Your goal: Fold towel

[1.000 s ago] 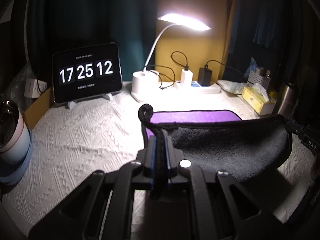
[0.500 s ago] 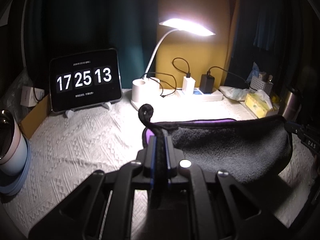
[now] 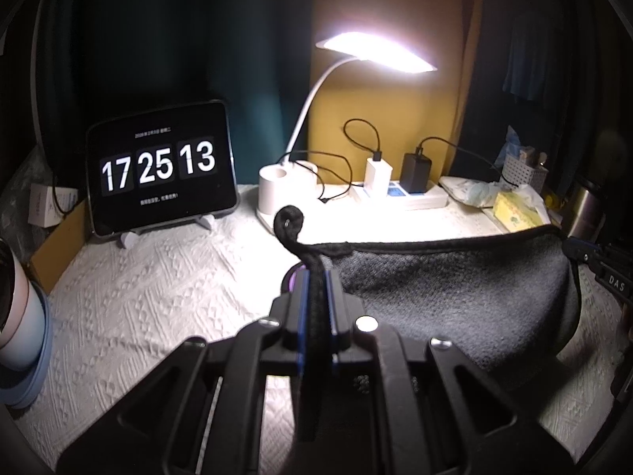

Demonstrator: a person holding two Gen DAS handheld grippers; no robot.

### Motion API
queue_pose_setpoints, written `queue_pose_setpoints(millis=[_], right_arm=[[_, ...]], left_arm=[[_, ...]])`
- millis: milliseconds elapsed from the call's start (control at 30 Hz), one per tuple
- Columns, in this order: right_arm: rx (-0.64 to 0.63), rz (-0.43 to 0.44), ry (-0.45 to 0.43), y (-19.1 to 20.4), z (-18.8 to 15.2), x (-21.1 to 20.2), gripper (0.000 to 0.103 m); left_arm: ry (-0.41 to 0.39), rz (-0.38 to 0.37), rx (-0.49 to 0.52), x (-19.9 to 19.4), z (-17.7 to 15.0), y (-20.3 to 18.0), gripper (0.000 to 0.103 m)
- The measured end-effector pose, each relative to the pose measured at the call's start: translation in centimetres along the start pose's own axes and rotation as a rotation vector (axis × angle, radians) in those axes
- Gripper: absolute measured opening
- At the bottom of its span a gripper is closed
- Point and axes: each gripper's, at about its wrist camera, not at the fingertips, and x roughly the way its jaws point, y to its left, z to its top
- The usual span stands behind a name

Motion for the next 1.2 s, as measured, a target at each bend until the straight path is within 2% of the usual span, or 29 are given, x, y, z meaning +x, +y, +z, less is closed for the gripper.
queue_pose_setpoints(millis=[200,900,1200], right_arm=[[0.001,0.001,0.002,-0.2,0.3,0.6,0.007],[-0.006,0.012,0.026,-1.3,2.3,6.9,0.007],[-0.008,0.008,0.053,-1.3,2.6,9.7,0.007]], left_arm=[[0.006,0.001,0.006,1.8,0.8,-0.1,0.009],[0.025,0.021,0.018,7.7,2.1,0.1,0.009],[0.08,0.034,0.011,10.9,1.9,0.5,0.009]])
